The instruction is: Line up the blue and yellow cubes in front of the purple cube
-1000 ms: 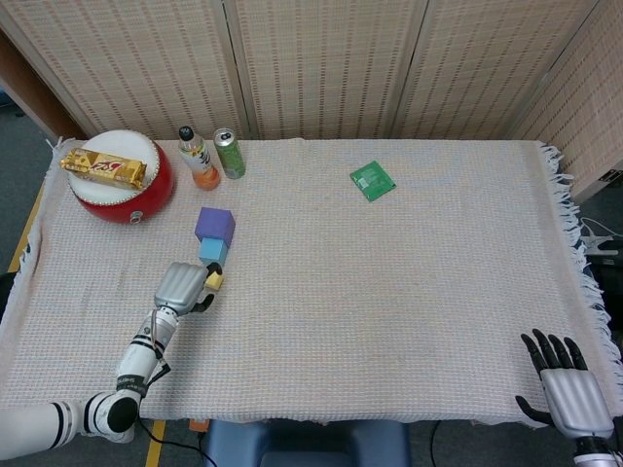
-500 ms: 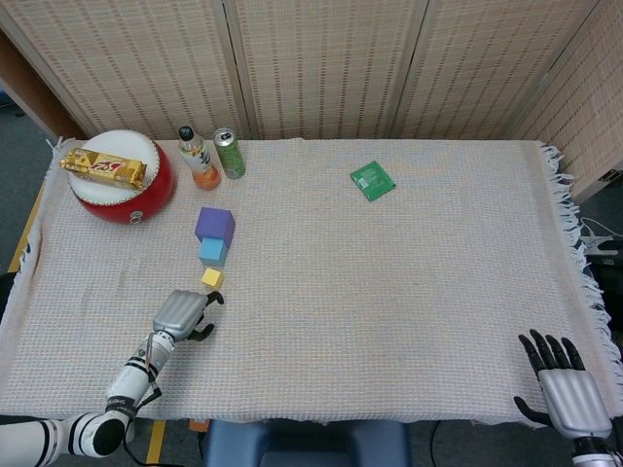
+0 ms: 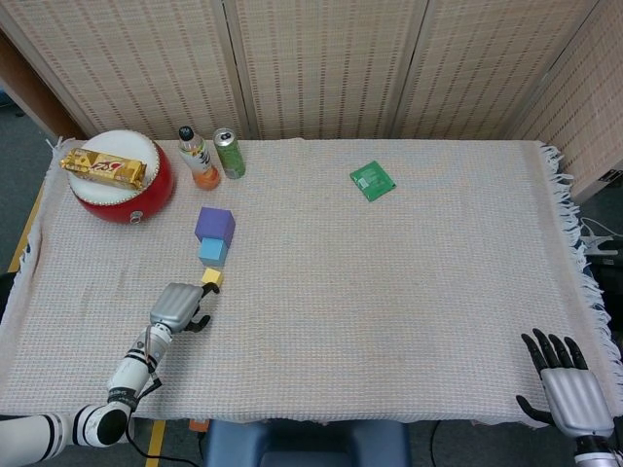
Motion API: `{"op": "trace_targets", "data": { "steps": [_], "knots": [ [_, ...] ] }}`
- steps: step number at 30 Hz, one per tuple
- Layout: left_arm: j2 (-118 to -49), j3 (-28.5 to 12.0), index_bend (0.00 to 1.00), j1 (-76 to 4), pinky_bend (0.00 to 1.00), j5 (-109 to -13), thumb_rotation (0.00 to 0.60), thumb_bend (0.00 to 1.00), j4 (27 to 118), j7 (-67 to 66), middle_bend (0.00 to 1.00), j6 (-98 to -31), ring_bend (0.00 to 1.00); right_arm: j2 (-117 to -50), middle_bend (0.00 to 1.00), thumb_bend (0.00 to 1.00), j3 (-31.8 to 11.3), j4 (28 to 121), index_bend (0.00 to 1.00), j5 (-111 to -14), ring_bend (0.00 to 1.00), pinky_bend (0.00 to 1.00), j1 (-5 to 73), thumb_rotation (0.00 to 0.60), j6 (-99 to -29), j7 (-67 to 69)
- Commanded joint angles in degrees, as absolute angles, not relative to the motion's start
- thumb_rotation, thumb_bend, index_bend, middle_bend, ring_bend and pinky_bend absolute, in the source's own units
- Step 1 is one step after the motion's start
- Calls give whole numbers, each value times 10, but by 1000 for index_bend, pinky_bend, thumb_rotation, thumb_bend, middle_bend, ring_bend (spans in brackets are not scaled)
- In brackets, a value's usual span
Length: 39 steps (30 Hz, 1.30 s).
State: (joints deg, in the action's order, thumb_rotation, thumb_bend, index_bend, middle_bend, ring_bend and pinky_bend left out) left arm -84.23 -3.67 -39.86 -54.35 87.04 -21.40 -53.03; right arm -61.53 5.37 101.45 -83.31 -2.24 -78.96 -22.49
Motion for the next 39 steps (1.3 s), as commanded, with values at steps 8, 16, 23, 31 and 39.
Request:
{"op": "trace_targets", "data": {
  "steps": [8,16,23,31,39],
  "knots": [
    [-849,-47,276,-403,1000,-539,600,391,853,-201,1000,-516,1000,-615,0,22,53,1015,0,-831,0,0,-22,462,-790,-225],
    [-851,-49,272,-404,1000,-533,600,391,847,-194,1000,-503,1000,-615,0,23,53,1016,0,-830,0,0,-22,461,-791,-225],
    [-857,-49,249,-407,1000,-533,600,390,843,-190,1000,-495,1000,-614,0,26,54,1017,0,-831,0,0,-23,461,-791,-225],
    [-863,-53,210,-408,1000,-535,600,392,834,-185,1000,-495,1000,-612,0,24,54,1017,0,-834,0,0,-24,462,-795,-221],
    [-835,-35,278,-387,1000,-571,600,394,879,-181,1000,-523,1000,-610,0,25,55,1017,0,-837,0,0,-25,461,-796,-218]
  ]
}}
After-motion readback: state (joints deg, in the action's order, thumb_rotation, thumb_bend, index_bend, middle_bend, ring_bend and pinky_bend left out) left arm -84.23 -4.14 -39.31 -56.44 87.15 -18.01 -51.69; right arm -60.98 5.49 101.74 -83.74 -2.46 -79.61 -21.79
